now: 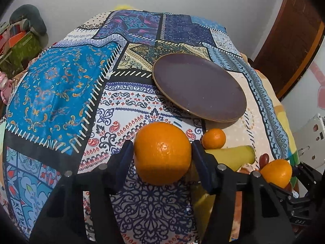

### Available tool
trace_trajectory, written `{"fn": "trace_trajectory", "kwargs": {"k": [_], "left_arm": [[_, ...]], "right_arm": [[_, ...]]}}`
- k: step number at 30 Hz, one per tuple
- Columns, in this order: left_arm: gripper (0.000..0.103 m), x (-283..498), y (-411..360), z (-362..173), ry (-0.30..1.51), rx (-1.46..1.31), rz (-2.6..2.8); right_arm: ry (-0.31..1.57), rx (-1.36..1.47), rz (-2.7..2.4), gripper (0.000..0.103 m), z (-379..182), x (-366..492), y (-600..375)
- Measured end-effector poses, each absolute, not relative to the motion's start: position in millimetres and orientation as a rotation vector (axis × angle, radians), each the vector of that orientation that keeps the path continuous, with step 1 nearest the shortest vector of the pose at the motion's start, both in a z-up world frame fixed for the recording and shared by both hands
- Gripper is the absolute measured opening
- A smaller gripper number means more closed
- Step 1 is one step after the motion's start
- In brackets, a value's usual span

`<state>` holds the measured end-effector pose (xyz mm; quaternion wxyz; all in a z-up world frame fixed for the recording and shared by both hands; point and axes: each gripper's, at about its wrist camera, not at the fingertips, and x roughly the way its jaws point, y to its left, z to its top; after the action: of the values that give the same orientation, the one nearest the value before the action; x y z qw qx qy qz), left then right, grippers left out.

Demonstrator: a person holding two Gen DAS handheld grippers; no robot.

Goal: Organize fruits
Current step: 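Grasp the large orange with the left tool while the right tool grasps the Dole orange, then carry both oranges to the purple plate and open both tools to release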

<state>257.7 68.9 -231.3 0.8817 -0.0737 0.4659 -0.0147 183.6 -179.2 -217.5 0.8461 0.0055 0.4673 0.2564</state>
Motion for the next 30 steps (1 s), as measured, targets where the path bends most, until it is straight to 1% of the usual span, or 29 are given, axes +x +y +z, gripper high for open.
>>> {"fn": "trace_trajectory", "kwargs": {"k": [12, 22, 30], "left_arm": [[0.057, 248, 71, -220, 0.961, -0.147, -0.029], [0.057, 237, 68, -182, 0.864, -0.127, -0.039], [0.057, 248, 66, -154, 0.794, -0.125, -0.043]], "right_arm": [[0.919, 0.000, 0.519, 0.062, -201, 189, -182], [0.801, 0.002, 0.466, 0.062, -169, 204, -192], [0.692, 0.011, 0.434, 0.062, -137, 232, -198]]}}
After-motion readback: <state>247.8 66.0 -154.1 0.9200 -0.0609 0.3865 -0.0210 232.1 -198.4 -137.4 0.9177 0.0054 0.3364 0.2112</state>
